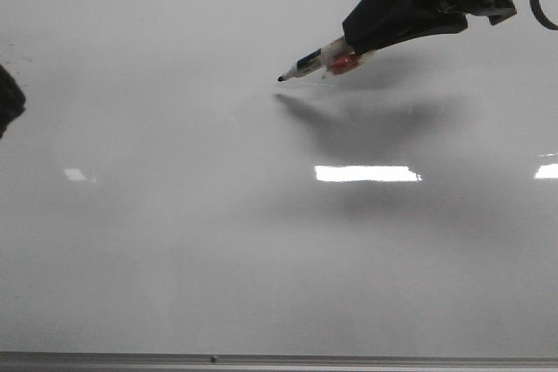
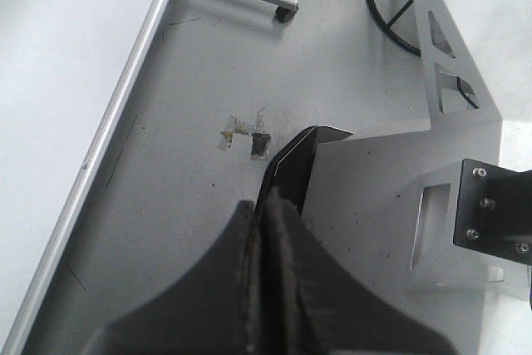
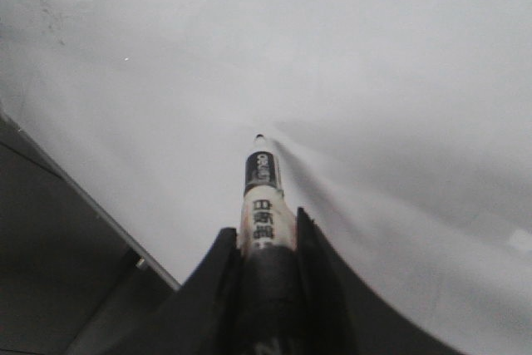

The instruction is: Write number 9 on whiteboard

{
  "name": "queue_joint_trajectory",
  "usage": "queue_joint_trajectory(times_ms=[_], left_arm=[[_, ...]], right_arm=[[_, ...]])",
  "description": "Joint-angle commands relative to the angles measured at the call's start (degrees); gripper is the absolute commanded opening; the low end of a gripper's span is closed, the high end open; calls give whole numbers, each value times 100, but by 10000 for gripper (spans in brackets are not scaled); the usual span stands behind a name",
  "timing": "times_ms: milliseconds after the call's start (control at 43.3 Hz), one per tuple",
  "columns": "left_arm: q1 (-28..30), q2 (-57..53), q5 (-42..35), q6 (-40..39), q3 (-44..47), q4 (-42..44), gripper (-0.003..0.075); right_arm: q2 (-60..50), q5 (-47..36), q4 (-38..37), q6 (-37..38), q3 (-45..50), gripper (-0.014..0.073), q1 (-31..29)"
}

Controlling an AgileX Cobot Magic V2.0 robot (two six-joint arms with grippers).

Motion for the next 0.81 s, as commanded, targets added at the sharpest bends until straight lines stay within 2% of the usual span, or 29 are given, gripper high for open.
queue_joint_trajectory(times_ms=[0, 162, 438, 623, 785], left_arm=[[-22, -96, -176, -50, -145, -288, -19], [-22, -96, -176, -50, -145, -396, -19], [-22, -96, -191, -50, -145, -405, -19], [-22, -96, -191, -50, -145, -405, -19], [-22, -96, -240, -50, -145, -405, -19]], right_arm=[[-114, -258, 280, -92, -140, -62, -25], [-26, -561, 464, -213, -262, -62, -18], [738, 82, 549, -244, -930, -62, 123], [1137, 411, 449, -187, -763, -60, 273], [799, 238, 424, -175, -330, -60, -76]])
